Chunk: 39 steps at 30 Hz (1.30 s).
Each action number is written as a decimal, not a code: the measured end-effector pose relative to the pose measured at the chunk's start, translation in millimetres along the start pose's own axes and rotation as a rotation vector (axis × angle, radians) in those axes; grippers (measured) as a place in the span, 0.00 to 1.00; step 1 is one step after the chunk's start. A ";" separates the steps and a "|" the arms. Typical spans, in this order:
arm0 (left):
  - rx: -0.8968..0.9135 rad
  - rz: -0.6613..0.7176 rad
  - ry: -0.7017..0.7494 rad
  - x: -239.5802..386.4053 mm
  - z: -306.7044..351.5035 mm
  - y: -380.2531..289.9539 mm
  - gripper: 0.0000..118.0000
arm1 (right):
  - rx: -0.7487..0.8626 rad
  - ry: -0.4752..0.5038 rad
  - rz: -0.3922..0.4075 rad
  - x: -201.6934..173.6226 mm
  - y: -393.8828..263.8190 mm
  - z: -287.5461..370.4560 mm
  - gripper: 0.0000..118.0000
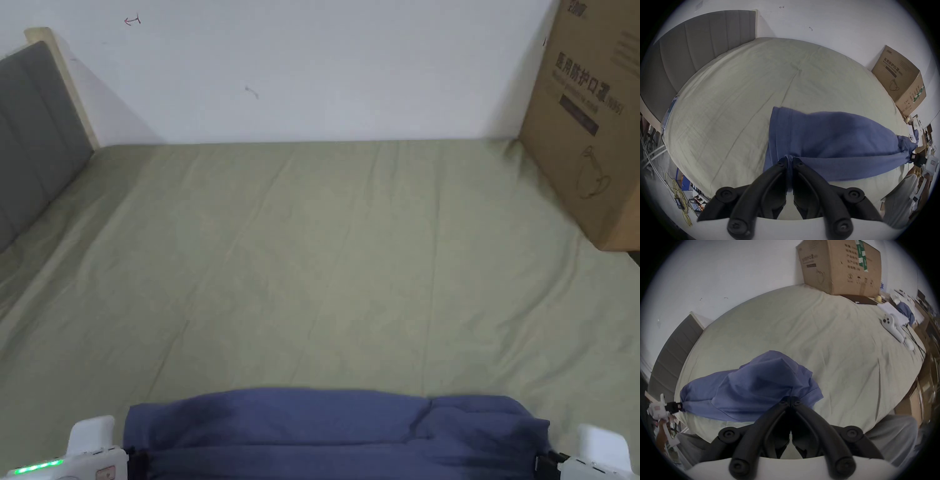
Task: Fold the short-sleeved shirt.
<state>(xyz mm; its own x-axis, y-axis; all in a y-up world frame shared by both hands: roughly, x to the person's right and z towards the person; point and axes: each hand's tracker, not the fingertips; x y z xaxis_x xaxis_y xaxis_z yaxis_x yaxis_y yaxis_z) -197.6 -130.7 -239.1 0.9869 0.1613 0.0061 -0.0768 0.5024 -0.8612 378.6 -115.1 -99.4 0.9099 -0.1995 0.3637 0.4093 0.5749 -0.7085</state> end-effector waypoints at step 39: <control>0.630 -0.054 -0.234 94.1 152.0 92.5 0.00 | 0.781 -0.012 0.296 -162.4 93.4 149.1 0.00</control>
<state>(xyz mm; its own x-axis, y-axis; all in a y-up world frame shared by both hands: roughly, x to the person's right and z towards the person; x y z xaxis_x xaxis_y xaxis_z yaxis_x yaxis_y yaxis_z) -133.5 60.0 -241.0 0.9402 0.2662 0.2124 -0.1662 0.9030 -0.3962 259.0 89.3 -134.5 0.9698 0.0518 0.2382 -0.0148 0.9879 -0.1545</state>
